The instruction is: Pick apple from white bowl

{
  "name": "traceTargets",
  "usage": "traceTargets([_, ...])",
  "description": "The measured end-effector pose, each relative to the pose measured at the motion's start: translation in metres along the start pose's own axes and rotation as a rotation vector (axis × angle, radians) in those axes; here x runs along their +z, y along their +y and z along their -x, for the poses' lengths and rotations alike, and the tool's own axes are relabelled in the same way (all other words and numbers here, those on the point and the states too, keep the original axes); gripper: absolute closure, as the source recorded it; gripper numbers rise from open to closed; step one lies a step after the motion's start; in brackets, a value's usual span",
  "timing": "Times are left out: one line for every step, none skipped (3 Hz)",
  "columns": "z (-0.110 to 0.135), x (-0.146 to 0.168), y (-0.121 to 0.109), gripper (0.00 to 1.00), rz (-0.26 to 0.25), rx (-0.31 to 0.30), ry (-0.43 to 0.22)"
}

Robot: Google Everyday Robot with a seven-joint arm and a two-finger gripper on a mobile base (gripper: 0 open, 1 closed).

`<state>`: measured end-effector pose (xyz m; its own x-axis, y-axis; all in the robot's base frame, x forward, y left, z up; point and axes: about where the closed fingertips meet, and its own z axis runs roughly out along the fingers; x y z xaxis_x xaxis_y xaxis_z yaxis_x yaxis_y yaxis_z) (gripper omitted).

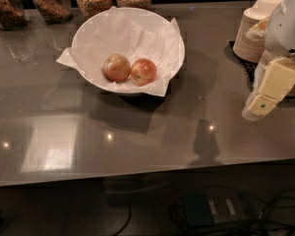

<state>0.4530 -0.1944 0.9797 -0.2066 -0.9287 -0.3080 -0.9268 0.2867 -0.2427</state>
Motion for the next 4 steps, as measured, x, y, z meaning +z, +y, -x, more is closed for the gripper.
traceTargets([0.036, 0.014, -0.016, 0.00, -0.002, 0.031, -0.111])
traceTargets([0.073, 0.029, -0.037, 0.00, -0.016, 0.078, -0.196])
traceTargets([0.103, 0.045, -0.055, 0.00, -0.019, 0.118, -0.244])
traceTargets([0.139, 0.074, -0.079, 0.00, 0.008, 0.181, -0.291])
